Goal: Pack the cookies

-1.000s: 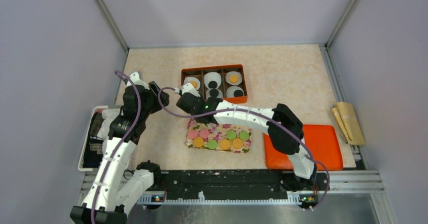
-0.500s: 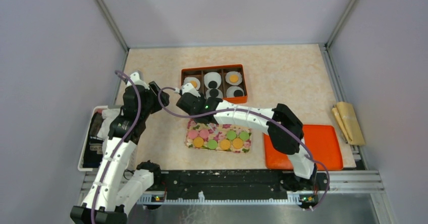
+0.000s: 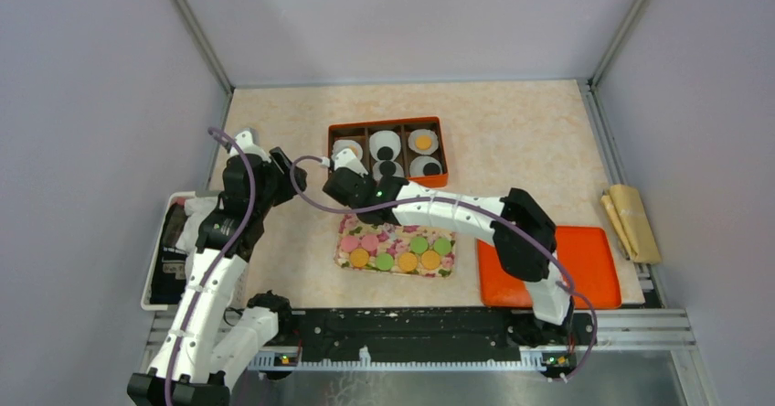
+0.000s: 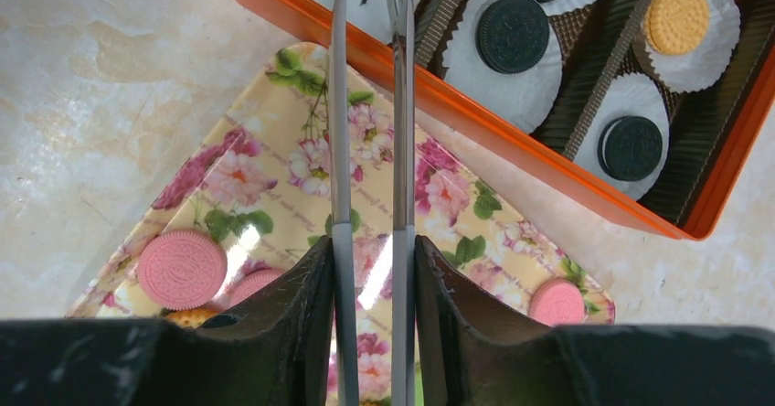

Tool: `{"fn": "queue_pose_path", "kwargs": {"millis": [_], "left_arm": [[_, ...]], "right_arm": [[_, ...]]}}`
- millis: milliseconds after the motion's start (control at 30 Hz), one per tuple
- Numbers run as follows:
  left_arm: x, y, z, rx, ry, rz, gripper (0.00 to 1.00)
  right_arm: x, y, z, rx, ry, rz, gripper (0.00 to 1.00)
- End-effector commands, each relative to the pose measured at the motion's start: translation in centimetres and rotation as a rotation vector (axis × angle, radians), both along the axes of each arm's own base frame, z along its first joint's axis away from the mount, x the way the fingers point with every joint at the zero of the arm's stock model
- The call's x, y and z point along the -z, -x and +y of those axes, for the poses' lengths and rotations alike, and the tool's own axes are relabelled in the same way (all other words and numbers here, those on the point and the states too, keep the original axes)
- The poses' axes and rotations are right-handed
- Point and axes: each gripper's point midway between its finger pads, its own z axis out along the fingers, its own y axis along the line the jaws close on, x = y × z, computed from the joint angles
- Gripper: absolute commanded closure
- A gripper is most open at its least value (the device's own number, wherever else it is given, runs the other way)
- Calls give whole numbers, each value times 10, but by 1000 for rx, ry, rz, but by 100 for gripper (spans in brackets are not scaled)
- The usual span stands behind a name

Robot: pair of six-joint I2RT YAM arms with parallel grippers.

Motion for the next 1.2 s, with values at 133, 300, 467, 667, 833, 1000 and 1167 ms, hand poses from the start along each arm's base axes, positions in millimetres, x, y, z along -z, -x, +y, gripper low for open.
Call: {"fn": "queue_pose_path", "kwargs": {"millis": [133,300,467,667,833,1000,1167], "left_arm": [[-11,-4,-1,8,5,-46,38],[-5,-8,-5,20,15,-35,40],[3,-15,-10,41,29,-32,45],[16,-26,-25,111,49,14,47],[21,-30,-35,152,78,31,46],[27,-31,-35,148,85,19,44],[36,-34,-37,149,92,38,44]], "right_arm": [[-99,4,-38,74,-176,-124,74],[-126,2,-90,170,-154,-206,74],[-127,-16,-168,331,-143,-205,74],[-117,-59,-273,542,-145,-186,71],[-103,-93,-332,671,-44,-180,70],[-71,-122,-372,754,29,-103,71],[-37,-157,-378,671,76,-46,71]]}}
